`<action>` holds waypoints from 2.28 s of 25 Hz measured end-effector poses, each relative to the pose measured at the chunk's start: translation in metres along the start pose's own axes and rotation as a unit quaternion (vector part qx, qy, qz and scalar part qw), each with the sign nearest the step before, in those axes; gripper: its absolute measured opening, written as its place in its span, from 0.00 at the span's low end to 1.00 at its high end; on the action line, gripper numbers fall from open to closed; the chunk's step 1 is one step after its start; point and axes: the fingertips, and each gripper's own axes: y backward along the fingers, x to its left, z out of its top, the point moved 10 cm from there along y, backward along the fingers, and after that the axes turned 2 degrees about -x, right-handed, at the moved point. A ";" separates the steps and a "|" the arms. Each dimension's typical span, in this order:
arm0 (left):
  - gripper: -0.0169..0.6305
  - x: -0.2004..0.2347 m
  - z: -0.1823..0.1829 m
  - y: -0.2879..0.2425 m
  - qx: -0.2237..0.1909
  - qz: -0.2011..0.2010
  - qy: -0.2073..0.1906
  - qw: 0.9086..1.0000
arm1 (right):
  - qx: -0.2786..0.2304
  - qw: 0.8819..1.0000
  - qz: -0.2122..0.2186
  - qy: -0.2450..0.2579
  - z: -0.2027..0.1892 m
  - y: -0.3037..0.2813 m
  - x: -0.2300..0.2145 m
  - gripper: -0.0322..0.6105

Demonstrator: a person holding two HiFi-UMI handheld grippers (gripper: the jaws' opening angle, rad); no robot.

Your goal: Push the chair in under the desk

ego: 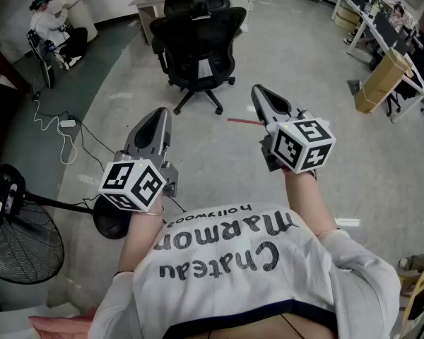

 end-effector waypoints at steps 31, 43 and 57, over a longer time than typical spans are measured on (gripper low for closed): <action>0.05 0.086 -0.031 -0.017 0.041 -0.031 0.048 0.998 | 0.028 0.997 -0.050 -0.047 -0.053 -0.047 0.005 0.06; 0.05 0.149 -0.047 -0.101 0.046 -0.018 0.058 0.997 | 0.048 0.997 -0.043 -0.042 -0.065 -0.147 -0.049 0.07; 0.05 0.247 -0.015 -0.255 -0.024 -0.003 0.055 0.998 | 0.001 1.000 -0.007 -0.024 -0.011 -0.330 -0.154 0.06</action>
